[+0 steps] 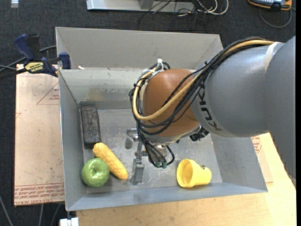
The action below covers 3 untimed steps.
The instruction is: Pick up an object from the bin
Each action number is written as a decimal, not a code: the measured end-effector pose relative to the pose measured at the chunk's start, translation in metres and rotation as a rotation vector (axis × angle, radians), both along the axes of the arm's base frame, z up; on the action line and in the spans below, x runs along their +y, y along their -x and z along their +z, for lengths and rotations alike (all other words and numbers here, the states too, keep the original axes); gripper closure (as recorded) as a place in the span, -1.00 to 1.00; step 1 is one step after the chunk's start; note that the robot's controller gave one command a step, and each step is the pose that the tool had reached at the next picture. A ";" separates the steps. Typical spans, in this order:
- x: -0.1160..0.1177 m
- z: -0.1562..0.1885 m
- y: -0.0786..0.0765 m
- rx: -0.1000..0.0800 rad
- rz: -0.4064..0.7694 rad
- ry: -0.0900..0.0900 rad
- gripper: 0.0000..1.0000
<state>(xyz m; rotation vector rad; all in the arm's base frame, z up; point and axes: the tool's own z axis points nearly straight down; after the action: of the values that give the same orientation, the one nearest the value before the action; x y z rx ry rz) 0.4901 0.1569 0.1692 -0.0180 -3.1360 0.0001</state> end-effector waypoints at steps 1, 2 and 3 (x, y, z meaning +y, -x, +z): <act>-0.001 -0.003 -0.002 -0.009 -0.216 -0.003 -1.00; 0.015 -0.046 -0.021 -0.008 -0.017 -0.003 -1.00; -0.013 -0.034 -0.030 0.005 0.180 -0.005 -1.00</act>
Offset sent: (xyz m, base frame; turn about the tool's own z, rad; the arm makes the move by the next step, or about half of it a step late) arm 0.0418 0.0392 -0.0932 -0.1953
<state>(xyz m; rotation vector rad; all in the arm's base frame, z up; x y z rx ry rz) 0.5196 0.1436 0.1350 0.2628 -3.1195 -0.0075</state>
